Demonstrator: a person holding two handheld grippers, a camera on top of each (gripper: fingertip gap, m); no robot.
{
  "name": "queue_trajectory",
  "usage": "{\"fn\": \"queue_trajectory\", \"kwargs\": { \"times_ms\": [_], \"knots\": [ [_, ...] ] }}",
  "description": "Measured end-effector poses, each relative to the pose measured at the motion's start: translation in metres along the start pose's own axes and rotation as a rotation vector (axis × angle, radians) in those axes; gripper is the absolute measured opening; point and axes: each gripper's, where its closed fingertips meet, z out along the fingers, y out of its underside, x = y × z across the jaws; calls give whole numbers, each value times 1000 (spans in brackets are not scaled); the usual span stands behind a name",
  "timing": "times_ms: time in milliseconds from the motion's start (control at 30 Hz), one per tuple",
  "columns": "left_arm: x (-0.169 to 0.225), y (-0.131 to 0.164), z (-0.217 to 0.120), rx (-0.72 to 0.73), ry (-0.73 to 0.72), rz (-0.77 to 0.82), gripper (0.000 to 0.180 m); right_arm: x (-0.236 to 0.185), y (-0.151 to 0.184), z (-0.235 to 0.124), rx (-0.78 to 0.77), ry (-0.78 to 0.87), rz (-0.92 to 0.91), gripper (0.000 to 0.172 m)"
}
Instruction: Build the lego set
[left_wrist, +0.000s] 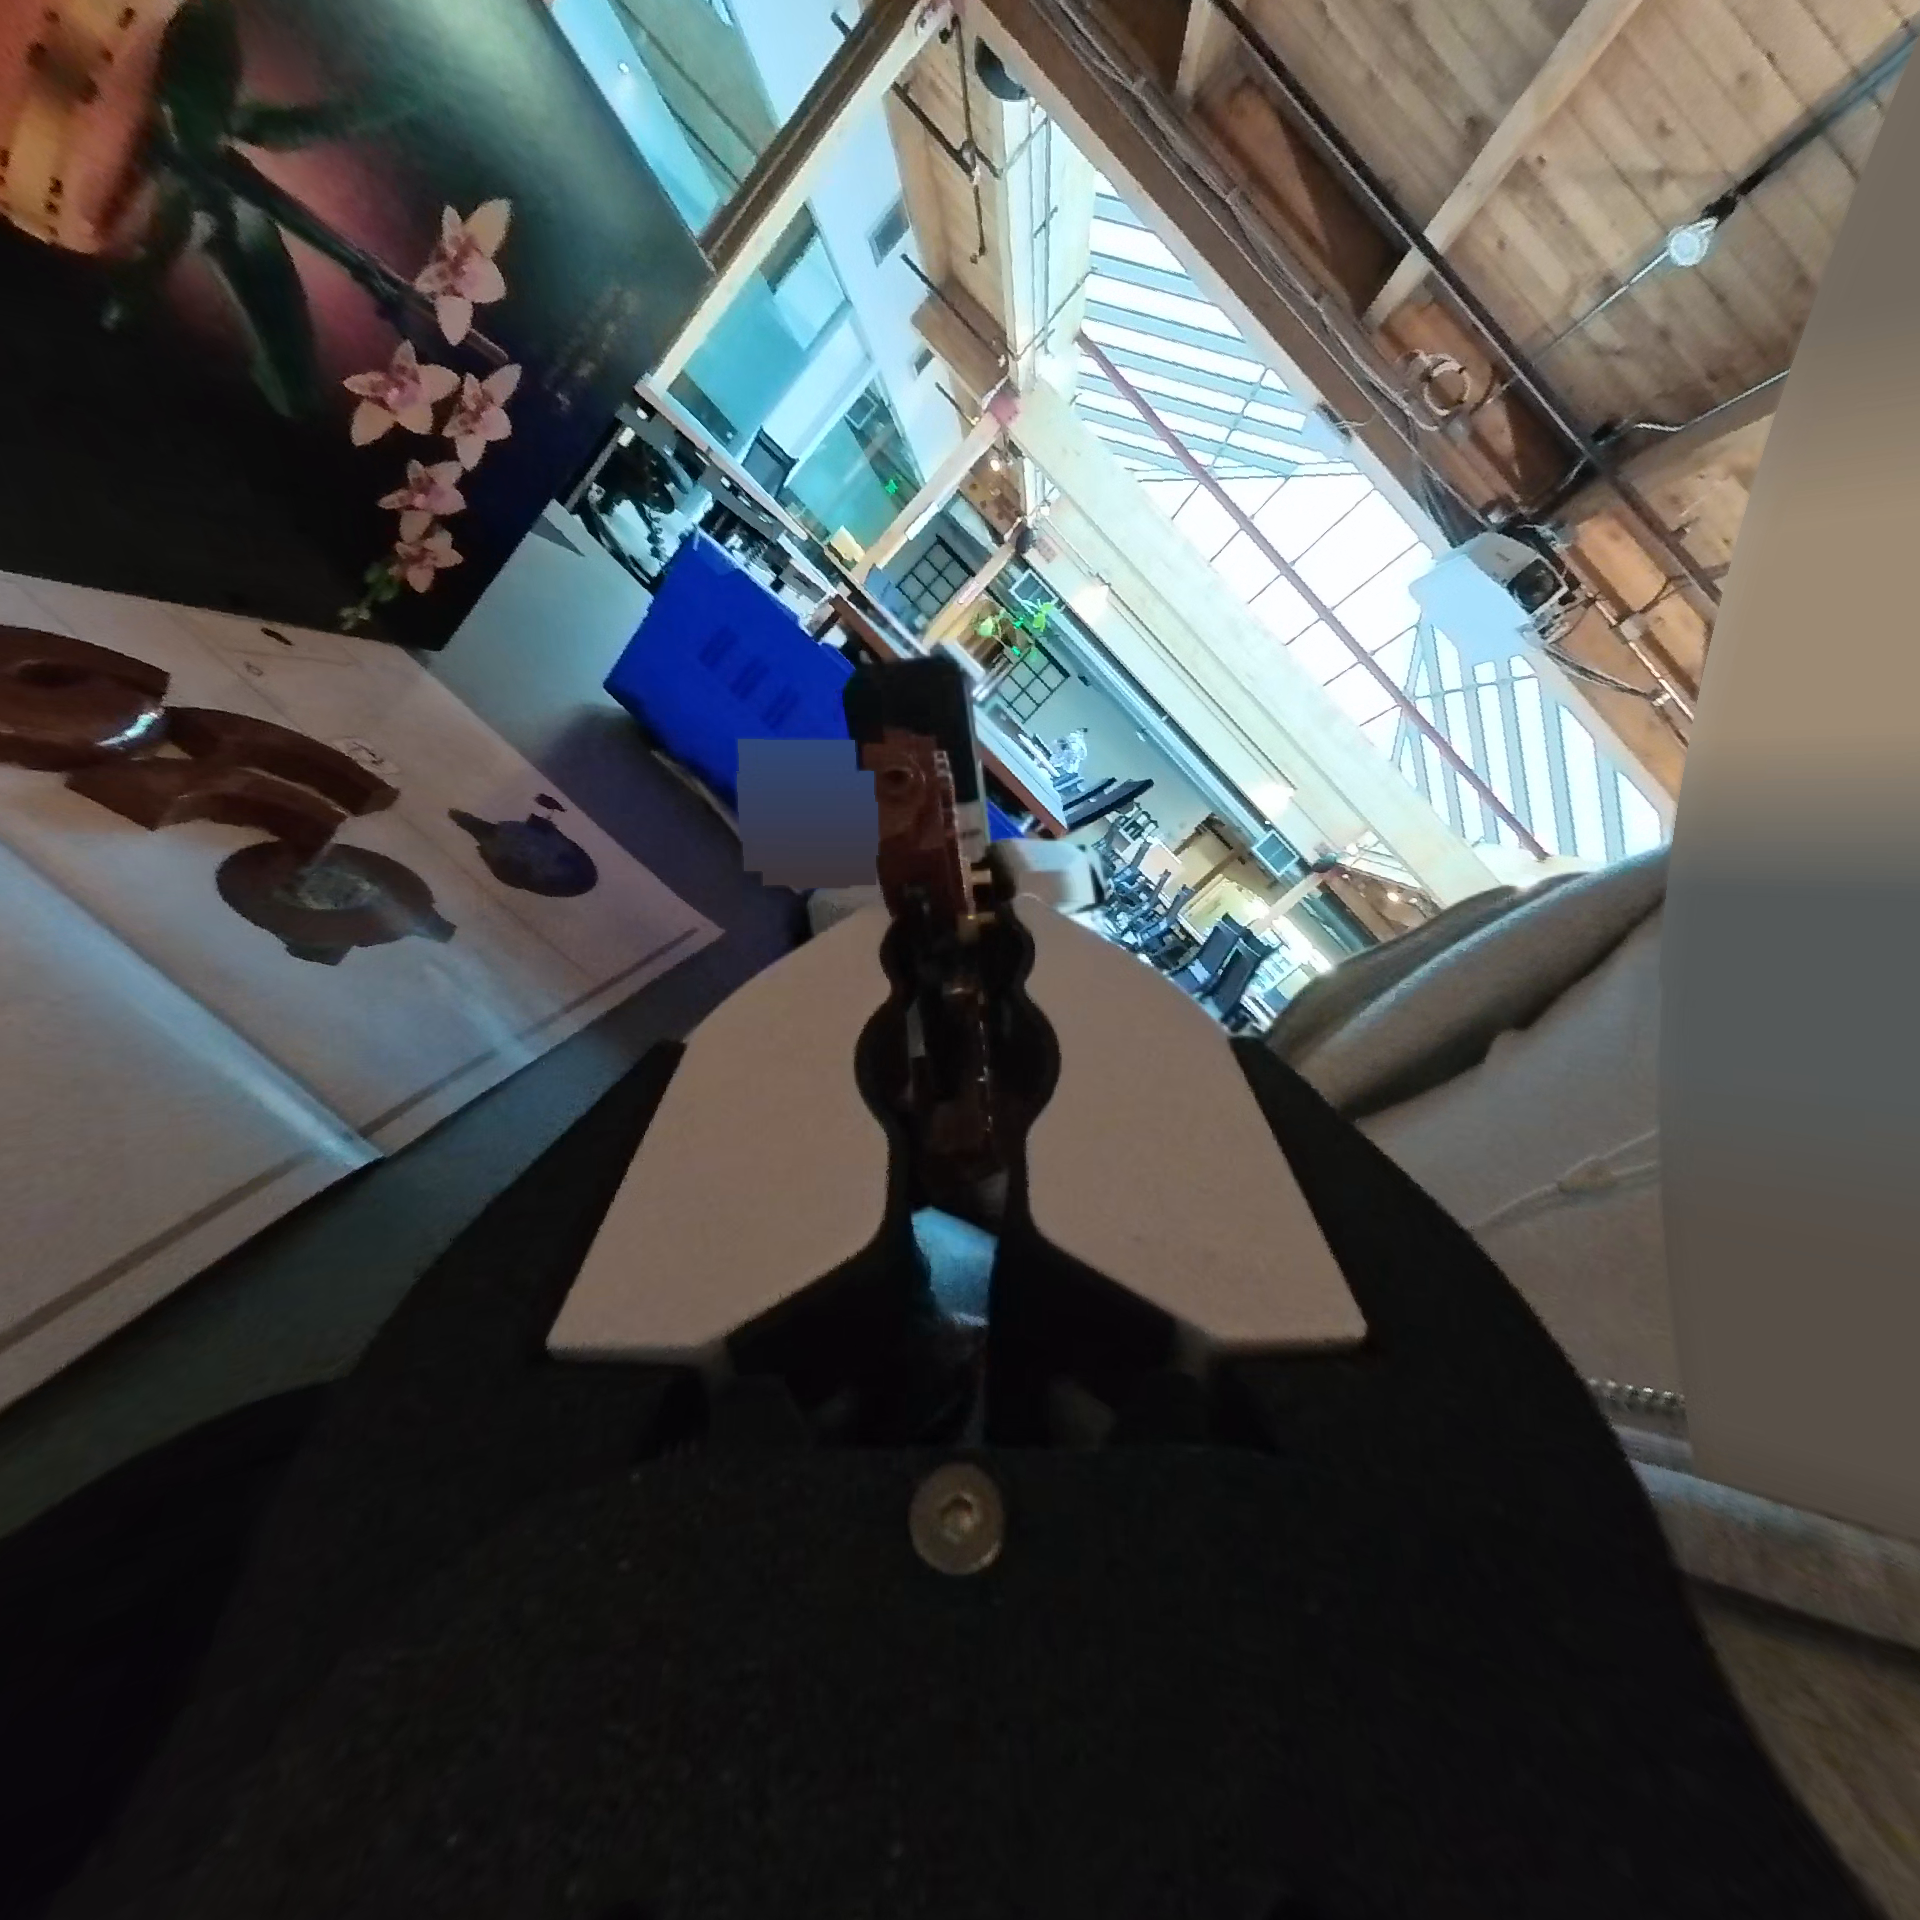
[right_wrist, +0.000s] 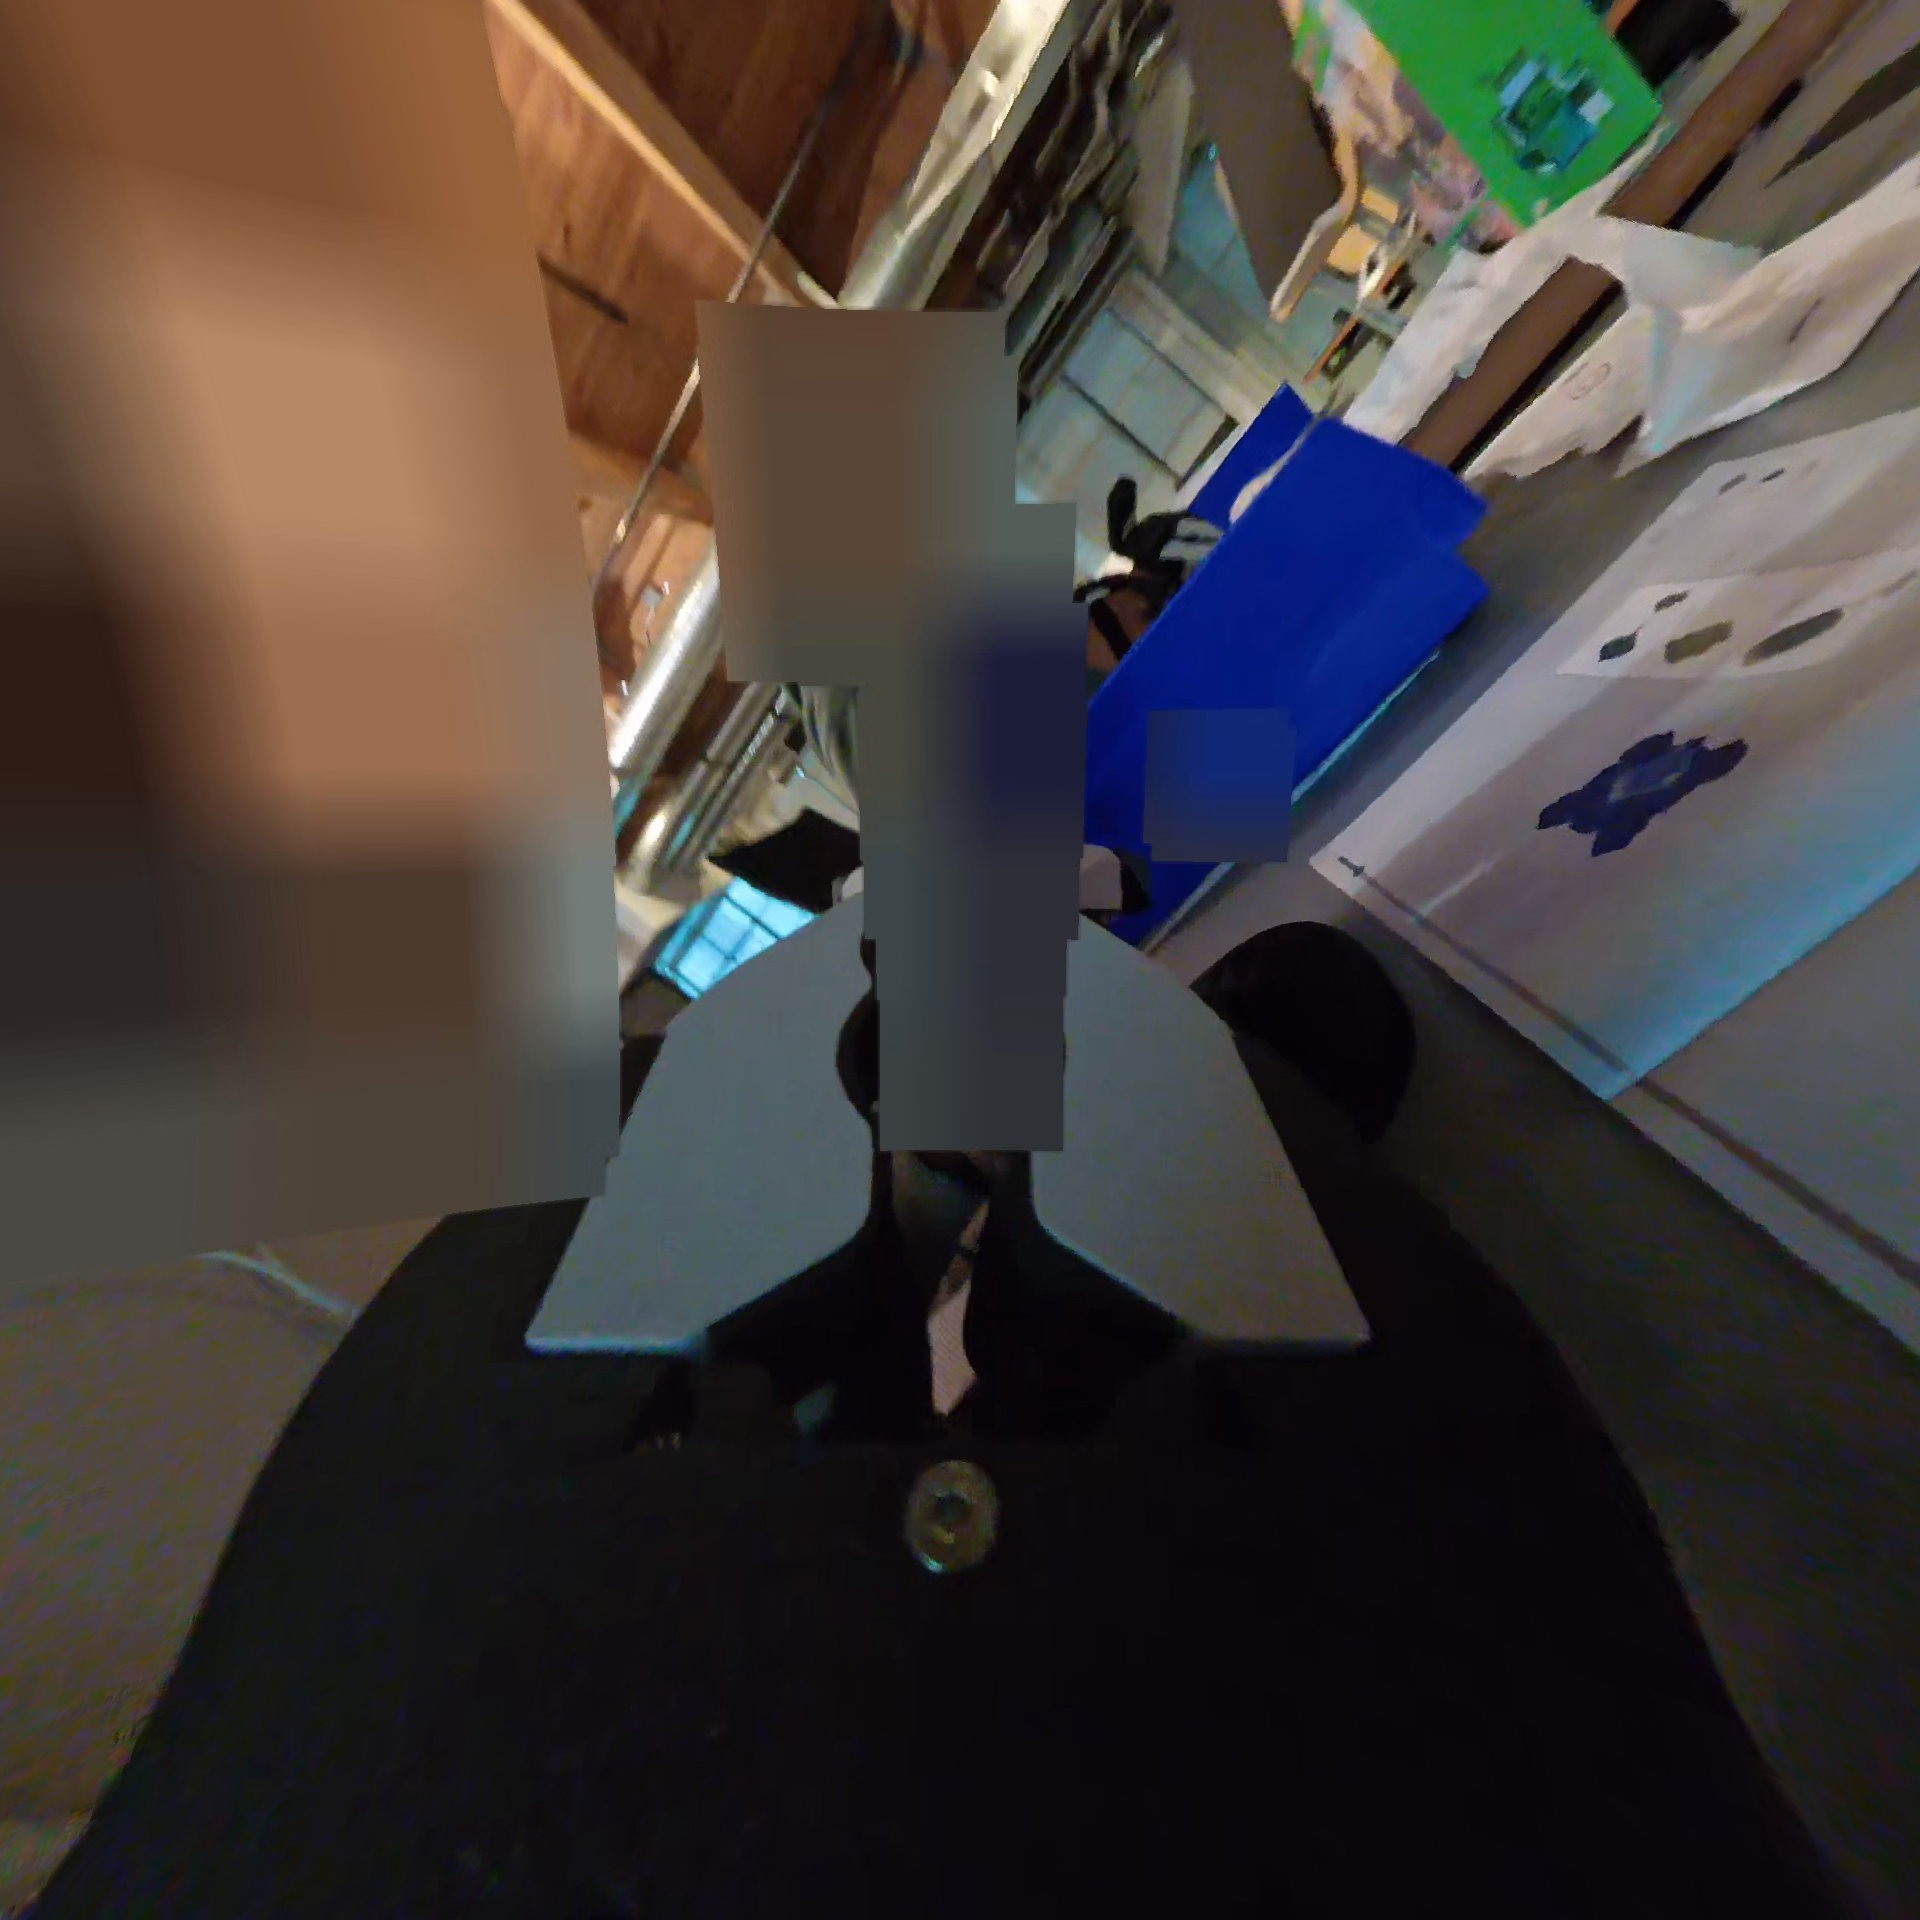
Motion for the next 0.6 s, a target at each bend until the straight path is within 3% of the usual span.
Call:
{"fn": "queue_trajectory", "kwargs": {
  "times_ms": [200,367,433,533,600],
  "knots": [
    [5,4,0,-45,51,-16,13,-6,8,1,-156,0,-94,15],
    [7,7,2,-81,60,30,23,-3,4,1,-140,5,-95,9],
    [8,5,1,-65,79,27,13,-5,1,0,-142,-31,-94,12],
    [6,-1,-4,-21,90,-4,13,9,-35,-11,-73,47,-168,42],
    [5,-6,-8,9,104,-31,13,43,-64,-25,-89,263,-340,69]
  ]
}}
